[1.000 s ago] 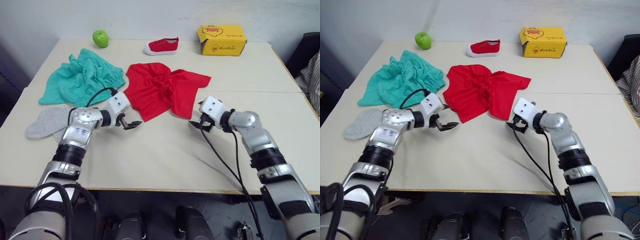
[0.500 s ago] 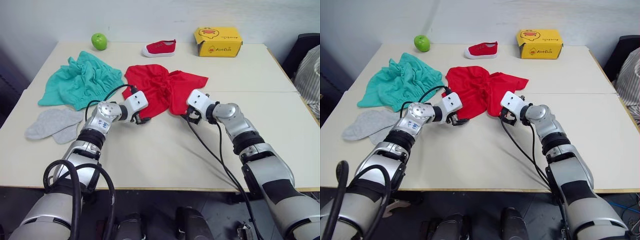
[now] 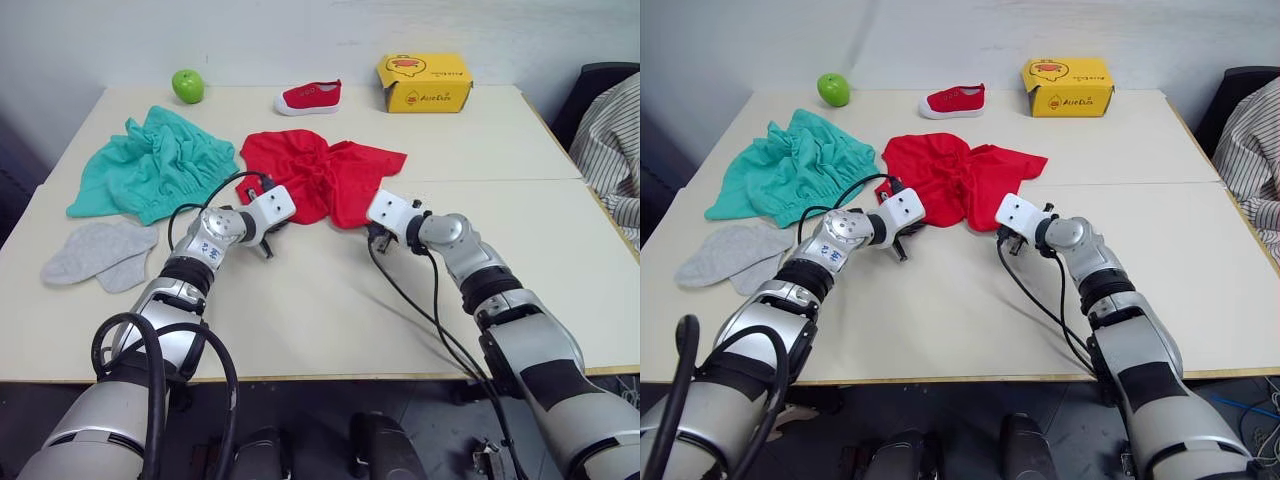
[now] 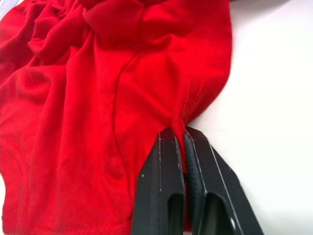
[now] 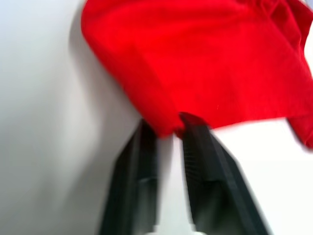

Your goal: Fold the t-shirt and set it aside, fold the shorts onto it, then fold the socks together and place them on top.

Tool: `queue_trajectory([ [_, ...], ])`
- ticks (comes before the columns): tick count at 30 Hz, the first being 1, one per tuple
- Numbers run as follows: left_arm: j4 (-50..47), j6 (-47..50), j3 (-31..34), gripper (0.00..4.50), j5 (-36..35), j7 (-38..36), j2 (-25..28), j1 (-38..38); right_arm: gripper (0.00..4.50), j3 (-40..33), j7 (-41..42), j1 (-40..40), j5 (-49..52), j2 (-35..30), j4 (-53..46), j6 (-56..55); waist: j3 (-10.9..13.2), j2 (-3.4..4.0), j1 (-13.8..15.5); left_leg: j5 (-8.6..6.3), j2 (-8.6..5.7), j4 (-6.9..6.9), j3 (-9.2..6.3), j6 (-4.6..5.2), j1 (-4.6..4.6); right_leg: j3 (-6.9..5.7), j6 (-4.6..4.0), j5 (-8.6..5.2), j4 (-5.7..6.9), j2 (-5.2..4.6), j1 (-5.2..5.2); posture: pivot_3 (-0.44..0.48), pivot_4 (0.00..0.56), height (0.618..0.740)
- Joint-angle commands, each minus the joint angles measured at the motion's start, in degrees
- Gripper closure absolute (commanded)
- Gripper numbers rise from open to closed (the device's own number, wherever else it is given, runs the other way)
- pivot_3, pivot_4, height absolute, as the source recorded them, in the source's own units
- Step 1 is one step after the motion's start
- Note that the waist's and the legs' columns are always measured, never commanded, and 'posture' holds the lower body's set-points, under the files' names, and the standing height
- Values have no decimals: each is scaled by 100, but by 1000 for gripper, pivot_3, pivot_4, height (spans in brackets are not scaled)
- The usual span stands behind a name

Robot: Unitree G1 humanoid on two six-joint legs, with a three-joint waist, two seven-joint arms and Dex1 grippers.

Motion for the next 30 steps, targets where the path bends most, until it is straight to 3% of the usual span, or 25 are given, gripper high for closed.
queue_trajectory([
  [1, 375, 296, 311, 4500, -168, -186, 160, 194, 4477, -279, 184, 135, 267, -217, -500, -151, 0, 0, -9, 0, 0, -3, 0, 0, 0, 2, 0, 0, -1, 0, -2, 0, 150, 740],
  [3, 237, 290, 662, 4500, -524, -611, 199, 183, 4477, -392, 342, 277, 392, -364, -814, -189, 0, 0, -18, 0, 0, -11, 0, -1, 0, 5, 0, 0, -3, 0, -7, 0, 150, 740],
  [6, -316, 573, 1347, 4500, -1420, -1874, 334, 297, 4477, -597, 674, 497, 665, -681, -1340, -206, 2, -1, -20, 2, -2, -33, 2, -3, -1, 12, 0, 0, -11, 1, -20, 0, 150, 740],
  [12, -2045, 1250, 1740, 4500, -2158, -3235, 962, 1229, 4477, -967, 1234, 935, 1166, -1152, -2257, 121, 5, -2, 4, 2, -8, -37, 12, -3, -51, 19, 1, 0, -14, 2, -74, 0, 150, 740],
  [16, -3338, 1865, 1857, 4500, -2469, -3406, 1213, 1939, 4477, -1072, 1614, 1338, 1396, -1405, -2781, 238, 5, -2, 35, 2, -7, -31, 11, -3, -51, 26, 1, 0, -11, 1, -74, 0, 150, 740],
  [22, -6002, 3128, 2157, 4500, -3147, -3404, 1772, 3470, 4477, -1387, 1966, 2627, 1778, -2018, -3999, 583, 6, -3, 104, 1, 1, -34, -5, 0, -51, 43, 2, 1, -10, -2, -78, 0, 150, 740],
  [30, -7560, 3881, 2948, 4500, -3794, -3112, 2194, 5217, 4477, -1835, 1805, 4076, 1908, -2456, -4717, 668, 6, -3, 168, 1, 9, -34, 5, 0, -26, 68, 2, 0, -16, -3, -77, 0, 150, 740],
])
